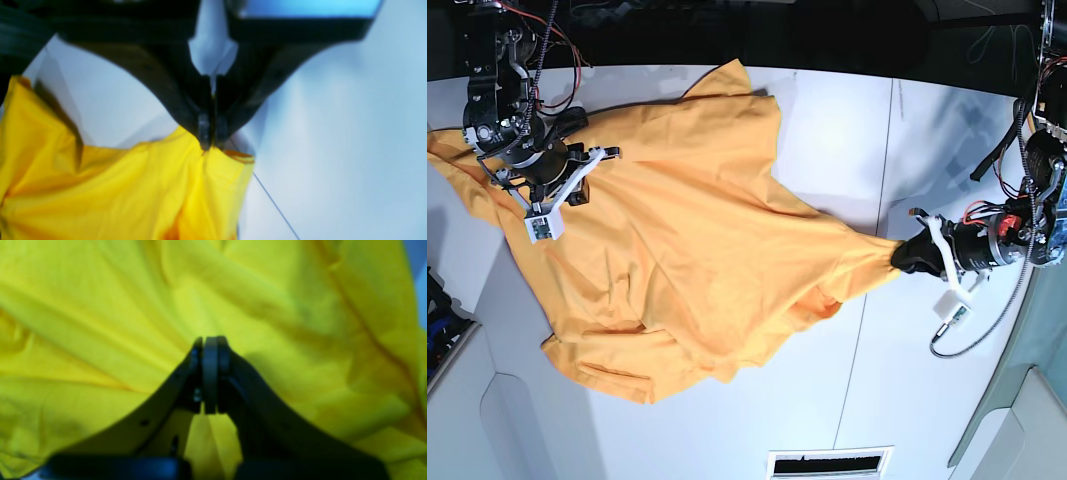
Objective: Layout the t-shirt on the table in an organized manner, then fold the t-shirt properly
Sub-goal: 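Lift the shirt with both grippers and shake it out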
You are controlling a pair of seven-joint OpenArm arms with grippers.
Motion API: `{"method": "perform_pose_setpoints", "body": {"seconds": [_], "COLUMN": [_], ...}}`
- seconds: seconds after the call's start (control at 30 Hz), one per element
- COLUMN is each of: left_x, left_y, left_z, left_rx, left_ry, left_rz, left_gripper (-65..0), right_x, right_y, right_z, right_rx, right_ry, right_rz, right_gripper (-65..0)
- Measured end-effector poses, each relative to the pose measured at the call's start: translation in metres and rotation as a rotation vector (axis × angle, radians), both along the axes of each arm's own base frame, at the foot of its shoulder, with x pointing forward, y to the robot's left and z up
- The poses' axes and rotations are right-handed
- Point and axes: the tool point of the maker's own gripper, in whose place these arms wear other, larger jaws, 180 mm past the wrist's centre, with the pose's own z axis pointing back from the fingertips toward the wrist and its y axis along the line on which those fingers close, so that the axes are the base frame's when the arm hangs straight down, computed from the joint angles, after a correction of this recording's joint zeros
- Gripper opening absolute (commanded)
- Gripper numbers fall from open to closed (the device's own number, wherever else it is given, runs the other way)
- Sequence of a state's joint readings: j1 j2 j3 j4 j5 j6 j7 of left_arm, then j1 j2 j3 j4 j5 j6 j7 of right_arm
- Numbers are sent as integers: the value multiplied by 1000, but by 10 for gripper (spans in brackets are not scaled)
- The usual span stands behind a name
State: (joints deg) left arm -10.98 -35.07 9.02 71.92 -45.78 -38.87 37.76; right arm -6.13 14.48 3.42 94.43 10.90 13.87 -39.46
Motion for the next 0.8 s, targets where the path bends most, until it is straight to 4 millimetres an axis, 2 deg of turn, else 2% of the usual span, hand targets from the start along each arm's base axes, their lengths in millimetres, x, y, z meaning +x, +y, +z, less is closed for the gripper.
{"method": "perform_pose_setpoints", "body": {"seconds": [0.03, 0.07, 0.1, 0.13, 0.2, 0.3, 0.4, 0.5, 0.57, 0.67, 0.73, 0.8], "left_x": [4, 7, 8, 9, 5, 3, -3, -20, -39, -69, -88, -104], "left_y": [3, 8, 12, 15, 17, 8, -8, -41, -71, -126, -158, -180], "left_z": [9, 16, 22, 27, 35, 46, 45, 39, 32, 25, 17, 3], "left_rx": [-40, -70, -97, -127, -186, -299, -330, -352, -373, -421, -447, -437], "left_ry": [-13, -17, -13, -5, 29, 45, 66, 83, 108, 146, 179, 218], "left_rz": [29, 50, 69, 85, 100, 98, 67, -1, -69, -177, -234, -272], "left_gripper": [-419, -360, -343, -344, -344, -344, -345, -360, -411, -490, -511, -520], "right_x": [3, 7, 13, 20, 36, 62, 89, 115, 130, 146, 150, 146], "right_y": [-2, -3, -6, -9, -17, -30, -38, -48, -53, -51, -49, -46], "right_z": [1, 4, 7, 12, 21, 28, 25, 18, 13, 6, -1, -11], "right_rx": [-10, -17, -28, -40, -64, -73, -60, -42, -28, -2, 15, 27], "right_ry": [-5, -16, -28, -45, -77, -109, -131, -130, -116, -88, -66, -31], "right_rz": [-3, -5, -15, -28, -65, -137, -168, -203, -217, -183, -169, -137], "right_gripper": [-650, -650, -650, -645, -551, -424, -409, -410, -419, -533, -631, -650]}}
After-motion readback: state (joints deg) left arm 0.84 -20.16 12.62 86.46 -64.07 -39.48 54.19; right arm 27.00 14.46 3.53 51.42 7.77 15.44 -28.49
